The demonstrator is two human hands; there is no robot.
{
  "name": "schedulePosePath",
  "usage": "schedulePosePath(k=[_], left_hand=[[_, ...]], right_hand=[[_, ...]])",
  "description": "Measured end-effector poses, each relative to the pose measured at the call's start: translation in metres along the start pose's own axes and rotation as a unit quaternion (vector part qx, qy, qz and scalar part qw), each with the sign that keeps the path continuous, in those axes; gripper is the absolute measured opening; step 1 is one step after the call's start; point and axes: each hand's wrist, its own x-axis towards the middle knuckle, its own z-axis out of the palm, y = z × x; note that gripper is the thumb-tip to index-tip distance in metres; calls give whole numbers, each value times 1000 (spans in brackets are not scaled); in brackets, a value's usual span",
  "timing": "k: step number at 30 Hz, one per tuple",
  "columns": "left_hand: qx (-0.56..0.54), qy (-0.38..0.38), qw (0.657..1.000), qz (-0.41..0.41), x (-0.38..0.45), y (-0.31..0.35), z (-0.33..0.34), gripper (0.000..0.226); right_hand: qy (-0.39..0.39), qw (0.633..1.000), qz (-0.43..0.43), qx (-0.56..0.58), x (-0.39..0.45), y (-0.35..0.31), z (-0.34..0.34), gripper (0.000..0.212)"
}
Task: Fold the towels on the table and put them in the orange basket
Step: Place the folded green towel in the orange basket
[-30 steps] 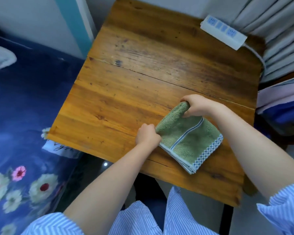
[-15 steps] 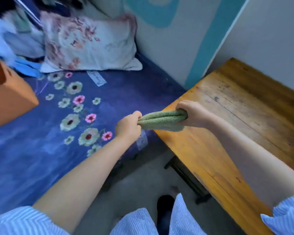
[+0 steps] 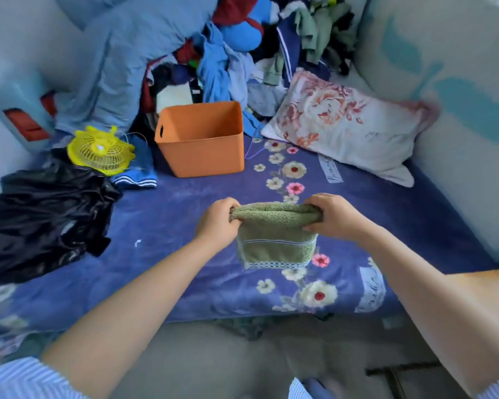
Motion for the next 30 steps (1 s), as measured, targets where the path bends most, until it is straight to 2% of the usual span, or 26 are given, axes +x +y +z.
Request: schedulePosePath(k=[4, 9, 12, 16, 20, 30], left_hand=[[0, 36, 999, -36, 18, -34, -30, 24], [39, -29, 994, -94, 64, -61, -50, 21], [38, -48, 992, -112, 114, -73, -64, 18], [39, -44, 992, -109, 201, -81, -82, 27], [-43, -30, 992, -118, 283, -93, -90, 31], [-102, 127, 977, -134, 431, -127, -84, 33]], right_hand=[[25, 999, -26, 0, 48, -36, 13, 40], [31, 998, -35, -29, 113, -56, 23, 36], [37, 999, -30, -7, 166, -56, 21, 37], [51, 998, -6, 47, 249, -48, 13, 36], [60, 996, -6, 68, 331, -35, -3, 37], [116, 986, -28, 118, 490, -18, -3, 41]])
